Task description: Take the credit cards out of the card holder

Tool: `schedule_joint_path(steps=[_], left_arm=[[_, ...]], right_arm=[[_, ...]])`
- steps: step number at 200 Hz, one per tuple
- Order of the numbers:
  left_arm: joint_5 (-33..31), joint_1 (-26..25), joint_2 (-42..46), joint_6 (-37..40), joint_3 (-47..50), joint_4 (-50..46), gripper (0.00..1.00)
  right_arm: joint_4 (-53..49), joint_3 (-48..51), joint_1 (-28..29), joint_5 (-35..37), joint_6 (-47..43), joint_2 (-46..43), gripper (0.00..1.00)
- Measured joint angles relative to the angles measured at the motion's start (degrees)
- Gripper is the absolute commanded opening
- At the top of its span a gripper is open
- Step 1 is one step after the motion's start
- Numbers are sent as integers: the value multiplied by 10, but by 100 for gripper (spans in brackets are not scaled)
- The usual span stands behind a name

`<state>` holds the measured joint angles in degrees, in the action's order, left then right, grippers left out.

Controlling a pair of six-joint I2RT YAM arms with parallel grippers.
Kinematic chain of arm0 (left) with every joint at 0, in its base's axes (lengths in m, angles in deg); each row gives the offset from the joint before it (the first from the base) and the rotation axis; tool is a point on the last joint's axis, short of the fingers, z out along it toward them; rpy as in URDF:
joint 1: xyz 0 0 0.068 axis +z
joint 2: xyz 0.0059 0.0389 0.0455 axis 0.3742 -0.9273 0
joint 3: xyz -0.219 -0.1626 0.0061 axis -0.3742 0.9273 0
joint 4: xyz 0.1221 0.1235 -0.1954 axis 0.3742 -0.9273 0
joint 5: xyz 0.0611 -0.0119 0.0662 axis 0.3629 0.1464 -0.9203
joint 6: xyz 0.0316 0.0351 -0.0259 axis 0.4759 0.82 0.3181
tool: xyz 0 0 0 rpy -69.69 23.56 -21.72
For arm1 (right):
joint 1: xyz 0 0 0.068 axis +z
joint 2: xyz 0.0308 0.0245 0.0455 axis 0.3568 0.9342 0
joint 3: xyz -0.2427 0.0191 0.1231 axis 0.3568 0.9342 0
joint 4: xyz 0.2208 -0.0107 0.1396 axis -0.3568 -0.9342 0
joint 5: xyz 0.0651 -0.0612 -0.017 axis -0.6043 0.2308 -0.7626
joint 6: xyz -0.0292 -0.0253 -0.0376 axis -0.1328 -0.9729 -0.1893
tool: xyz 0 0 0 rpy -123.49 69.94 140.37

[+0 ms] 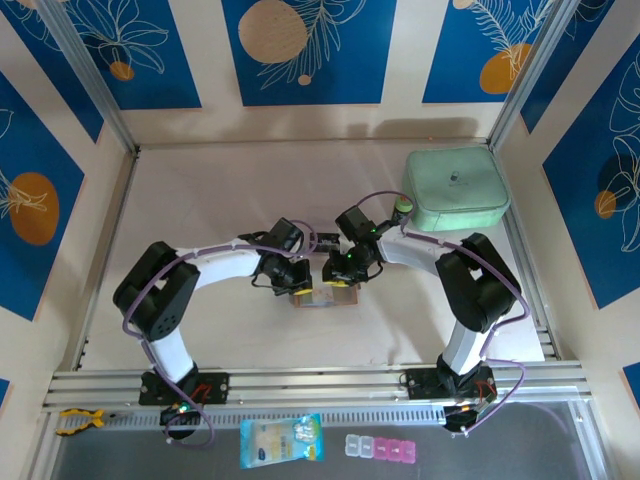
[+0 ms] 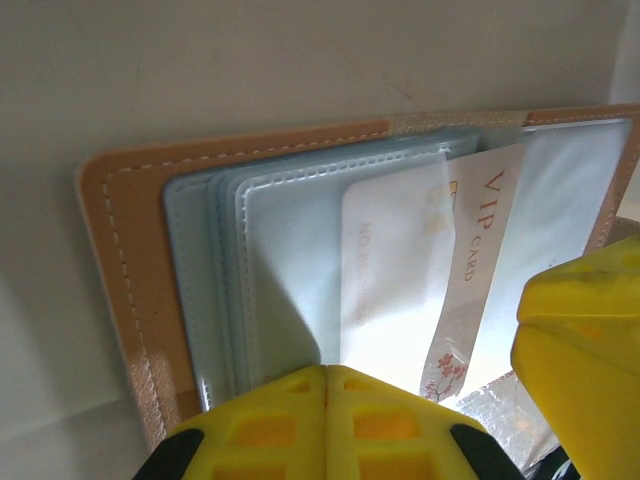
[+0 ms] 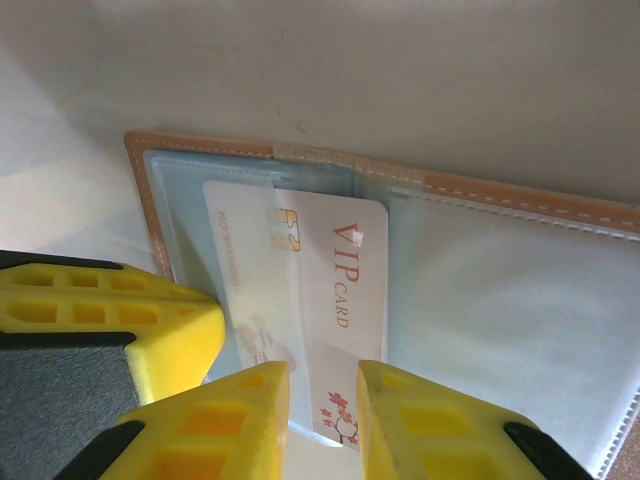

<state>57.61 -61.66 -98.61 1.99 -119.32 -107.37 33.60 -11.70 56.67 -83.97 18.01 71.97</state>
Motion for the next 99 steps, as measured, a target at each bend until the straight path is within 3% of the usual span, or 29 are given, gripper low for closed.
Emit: schedule_joint_path(steps=[99], left_arm=[[-3, 0, -4, 2, -10, -17, 8]], right_arm=[[0, 0, 0, -4, 2, 13, 28]])
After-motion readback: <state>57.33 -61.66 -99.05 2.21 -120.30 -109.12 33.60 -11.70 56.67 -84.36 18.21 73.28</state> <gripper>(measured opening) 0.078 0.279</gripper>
